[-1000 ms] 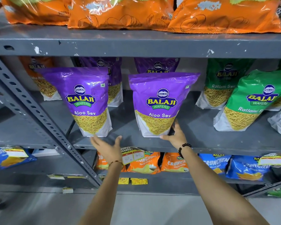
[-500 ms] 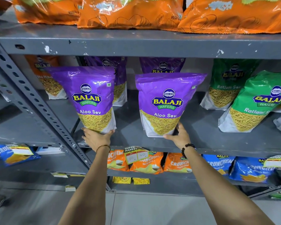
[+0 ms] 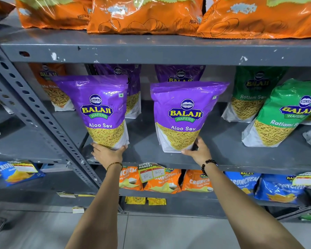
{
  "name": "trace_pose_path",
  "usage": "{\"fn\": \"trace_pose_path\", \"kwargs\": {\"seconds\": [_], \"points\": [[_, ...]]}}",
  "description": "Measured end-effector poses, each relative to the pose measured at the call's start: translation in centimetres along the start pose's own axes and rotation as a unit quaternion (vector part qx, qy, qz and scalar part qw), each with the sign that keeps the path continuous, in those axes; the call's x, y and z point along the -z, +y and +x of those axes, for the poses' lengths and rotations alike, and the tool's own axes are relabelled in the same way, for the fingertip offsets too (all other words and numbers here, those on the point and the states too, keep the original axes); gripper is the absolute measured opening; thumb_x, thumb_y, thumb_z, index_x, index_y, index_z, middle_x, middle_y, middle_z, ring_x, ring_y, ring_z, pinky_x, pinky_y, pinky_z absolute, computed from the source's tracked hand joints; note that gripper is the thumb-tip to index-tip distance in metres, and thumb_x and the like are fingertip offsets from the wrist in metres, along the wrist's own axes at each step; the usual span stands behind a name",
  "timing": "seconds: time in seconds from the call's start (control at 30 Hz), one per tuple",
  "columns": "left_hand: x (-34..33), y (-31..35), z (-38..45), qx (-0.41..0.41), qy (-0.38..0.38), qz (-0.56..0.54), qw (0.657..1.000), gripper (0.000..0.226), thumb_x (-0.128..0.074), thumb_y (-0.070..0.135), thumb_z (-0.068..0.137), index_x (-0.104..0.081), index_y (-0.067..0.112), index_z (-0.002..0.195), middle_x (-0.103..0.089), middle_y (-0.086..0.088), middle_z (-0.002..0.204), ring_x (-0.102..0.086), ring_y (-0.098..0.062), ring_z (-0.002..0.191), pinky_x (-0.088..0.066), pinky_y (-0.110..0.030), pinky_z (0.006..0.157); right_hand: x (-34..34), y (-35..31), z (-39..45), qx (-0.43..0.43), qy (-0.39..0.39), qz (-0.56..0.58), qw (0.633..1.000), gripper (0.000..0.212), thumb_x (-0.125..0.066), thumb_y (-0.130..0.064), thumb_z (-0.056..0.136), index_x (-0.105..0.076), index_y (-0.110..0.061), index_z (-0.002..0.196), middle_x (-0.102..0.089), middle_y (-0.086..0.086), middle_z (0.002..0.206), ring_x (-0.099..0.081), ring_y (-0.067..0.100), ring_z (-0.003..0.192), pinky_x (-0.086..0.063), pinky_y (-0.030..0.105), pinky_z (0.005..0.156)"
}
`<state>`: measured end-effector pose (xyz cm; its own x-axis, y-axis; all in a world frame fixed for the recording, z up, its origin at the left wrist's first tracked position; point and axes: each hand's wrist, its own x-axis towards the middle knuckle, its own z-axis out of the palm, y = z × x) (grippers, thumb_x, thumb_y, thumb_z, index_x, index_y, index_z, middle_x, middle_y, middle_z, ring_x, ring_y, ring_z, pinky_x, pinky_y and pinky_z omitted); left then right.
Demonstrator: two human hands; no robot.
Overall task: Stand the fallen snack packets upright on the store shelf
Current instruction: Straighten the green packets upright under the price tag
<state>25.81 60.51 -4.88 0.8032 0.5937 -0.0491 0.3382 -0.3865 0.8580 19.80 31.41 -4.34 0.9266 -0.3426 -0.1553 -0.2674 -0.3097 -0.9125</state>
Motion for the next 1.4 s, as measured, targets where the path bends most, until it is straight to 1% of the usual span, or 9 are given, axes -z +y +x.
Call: {"fn": "trace_pose_path", "kwargs": {"seconds": [0.2,0.33,0.47,0.6,0.73,0.87,1.0,1.17,1.4], "points": [[0.4,-1.6,-0.9,0.0,-0.03,0.02,0.999,0.135,-0.088,0.032,0.055,0.004,-0.004,0.146,-0.003,-0.021,0.159,0.001,-0.036,0.147,-0.01,-0.045,0.123,0.1,0.1,-0.8,0.003,-0.001,-0.045,0.999,0.09,-0.08,-0.007,0.064,-0.029,-0.019,0.138,-0.055,0.007,0.132,-0.051,0.03,0.122,-0.042,0.033,0.094],[0.3,-2.4,-3.3,-0.022,-0.024,0.071,0.997,0.128,-0.084,0.04,0.059,-0.002,-0.005,0.146,-0.009,-0.022,0.158,-0.004,-0.037,0.147,-0.01,-0.044,0.123,0.2,0.8,-1.9,-0.014,0.011,-0.104,0.994,0.109,-0.08,-0.017,0.067,-0.007,-0.017,0.148,-0.029,0.011,0.154,-0.026,0.032,0.141,-0.032,0.048,0.112],[-1.0,-2.0,-7.3,-0.07,-0.066,0.089,0.991,0.121,-0.082,0.043,0.062,-0.009,-0.006,0.145,-0.018,-0.024,0.156,-0.01,-0.038,0.146,-0.013,-0.046,0.121,1.4,1.6,-3.6,-0.016,0.02,-0.133,0.991,0.111,-0.079,-0.02,0.068,-0.003,-0.018,0.149,-0.015,0.01,0.158,-0.015,0.029,0.145,-0.026,0.044,0.115],[-3.5,0.0,-12.1,-0.122,-0.115,0.089,0.982,0.103,-0.075,0.045,0.071,-0.022,-0.005,0.143,-0.028,-0.023,0.152,-0.016,-0.037,0.145,-0.02,-0.05,0.119,4.2,3.1,-5.2,0.0,0.095,-0.106,0.99,0.095,-0.072,-0.017,0.076,-0.011,-0.012,0.148,-0.018,0.01,0.157,-0.015,0.024,0.146,-0.02,0.037,0.117],[-6.8,2.3,-18.4,-0.198,-0.204,0.06,0.957,0.079,-0.074,0.039,0.074,-0.04,0.0,0.134,-0.047,-0.022,0.14,-0.032,-0.036,0.137,-0.033,-0.05,0.111,9.3,4.9,-5.7,-0.02,0.239,-0.03,0.97,0.078,-0.067,-0.012,0.079,-0.024,-0.009,0.144,-0.035,0.016,0.149,-0.035,0.029,0.137,-0.031,0.037,0.112],[-11.4,5.1,-24.4,-0.247,-0.29,0.049,0.923,0.076,-0.072,0.039,0.077,-0.041,0.004,0.136,-0.049,-0.016,0.14,-0.04,-0.031,0.133,-0.033,-0.047,0.112,15.5,6.7,-4.2,-0.081,0.315,0.045,0.944,0.081,-0.066,-0.012,0.081,-0.017,-0.006,0.146,-0.03,0.016,0.152,-0.032,0.029,0.139,-0.029,0.037,0.112],[-17.5,8.5,-28.0,-0.255,-0.326,0.074,0.907,0.077,-0.067,0.042,0.08,-0.037,0.003,0.139,-0.044,-0.017,0.145,-0.03,-0.03,0.141,-0.019,-0.042,0.12,22.3,8.4,-1.3,-0.087,0.275,0.065,0.955,0.088,-0.066,-0.016,0.082,-0.009,-0.01,0.148,-0.02,0.011,0.156,-0.025,0.027,0.142,-0.026,0.039,0.114],[-23.5,12.2,-29.7,-0.237,-0.338,0.115,0.903,0.077,-0.067,0.043,0.079,-0.037,0.004,0.138,-0.045,-0.019,0.143,-0.034,-0.03,0.138,-0.015,-0.043,0.12,28.1,9.5,2.4,-0.076,0.141,0.06,0.985,0.092,-0.067,-0.013,0.081,-0.006,-0.016,0.149,-0.021,0.007,0.157,-0.03,0.029,0.139,-0.033,0.039,0.106],[-26.2,14.3,-30.6,-0.199,-0.368,0.169,0.893,0.075,-0.067,0.05,0.076,-0.038,0.019,0.137,-0.049,-0.012,0.142,-0.026,-0.028,0.142,-0.01,-0.055,0.116,30.0,10.2,5.1,-0.046,0.016,0.097,0.994,0.093,-0.072,0.003,0.071,-0.021,-0.022,0.145,-0.034,0.001,0.151,-0.033,0.023,0.139,-0.028,0.045,0.115]]}}
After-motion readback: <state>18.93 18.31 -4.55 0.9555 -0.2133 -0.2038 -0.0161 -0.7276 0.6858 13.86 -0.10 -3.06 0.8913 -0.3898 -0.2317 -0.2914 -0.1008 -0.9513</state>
